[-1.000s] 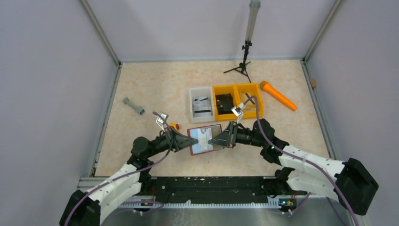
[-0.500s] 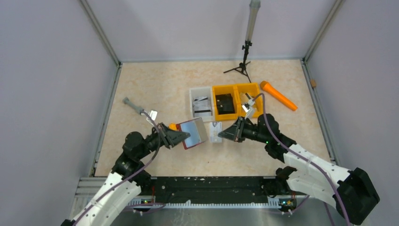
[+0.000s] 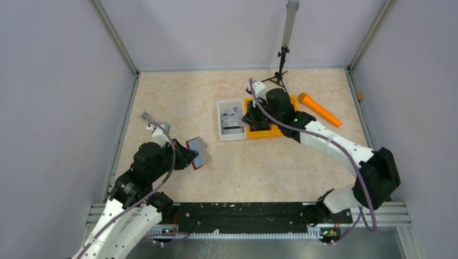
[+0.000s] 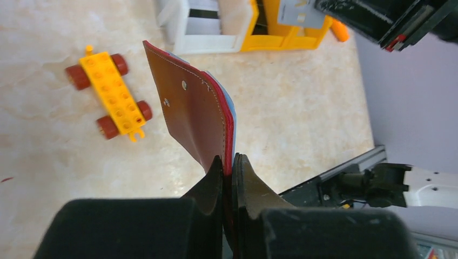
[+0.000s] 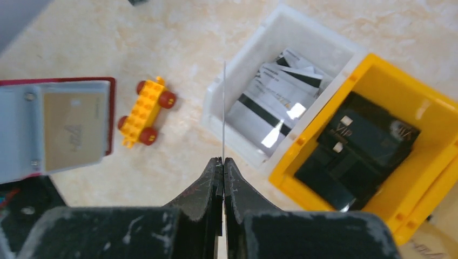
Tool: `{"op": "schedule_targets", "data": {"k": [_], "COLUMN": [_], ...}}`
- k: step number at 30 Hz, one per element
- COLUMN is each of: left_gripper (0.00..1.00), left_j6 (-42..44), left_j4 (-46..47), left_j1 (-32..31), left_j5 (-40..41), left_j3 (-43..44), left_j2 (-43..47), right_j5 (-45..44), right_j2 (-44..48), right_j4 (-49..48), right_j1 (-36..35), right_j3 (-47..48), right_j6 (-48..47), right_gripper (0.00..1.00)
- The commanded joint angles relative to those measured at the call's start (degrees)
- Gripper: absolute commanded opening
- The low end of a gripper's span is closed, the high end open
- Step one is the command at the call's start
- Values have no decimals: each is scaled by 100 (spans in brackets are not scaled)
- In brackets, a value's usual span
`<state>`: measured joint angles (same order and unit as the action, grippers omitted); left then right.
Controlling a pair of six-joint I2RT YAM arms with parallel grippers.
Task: Take the credit cards out of the card holder
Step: Place the credit card in the storage box.
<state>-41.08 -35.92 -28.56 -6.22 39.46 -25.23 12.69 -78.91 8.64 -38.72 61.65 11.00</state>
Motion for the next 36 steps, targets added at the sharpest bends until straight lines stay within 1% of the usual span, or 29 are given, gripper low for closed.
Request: {"op": "schedule_targets", "data": {"k": [1,5,7,9,13,15,17,26,27,28,29,32,33,36], "left_gripper": [0,0,0,0,0,0,0,0,0,0,0,0,0,0], "left_j6": [275,273,268,261,259,253,249,231,218,210,200,182,175,143], "left_j4": [-327,-349,-345,-344,-337,-323,-307,-174,-151,-135,-127,-109,-100,-51], "left_j1": [31,35,31,34,30,34,28,29,36,31,27,40,35,33], "left_j5": [384,363,351,342,286,256,248,180,162,149,135,115,100,30], "left_j3": [359,304,284,271,244,232,210,102,87,68,57,55,61,59], "left_j2": [-28,16,57,97,140,140,136,65,68,73,69,59,61,52], "right_j5": [-288,-377,-694,-1097,-1973,-2470,-2780,-3018,-3010,-2972,-2919,-2794,-2726,-2448], "right_j2": [-771,-1780,-2318,-2735,-3107,-3306,-3452,-3534,-3546,-3546,-3549,-3489,-3440,-3102], "right_j4": [536,1288,1662,1687,1223,1173,1174,633,646,639,665,702,720,593], "right_j1": [-182,-266,-327,-417,-671,-775,-828,-951,-955,-966,-955,-957,-955,-953], "right_j3": [848,2029,2644,2952,2942,2990,3047,2809,2817,2818,2818,2818,2811,2616], "right_j6": [-2272,-3233,-3579,-3920,-4791,-5164,-5386,-5972,-6019,-6042,-6047,-5988,-5931,-5695], "right_gripper": [0,0,0,0,0,0,0,0,2,8,17,62,67,68]}}
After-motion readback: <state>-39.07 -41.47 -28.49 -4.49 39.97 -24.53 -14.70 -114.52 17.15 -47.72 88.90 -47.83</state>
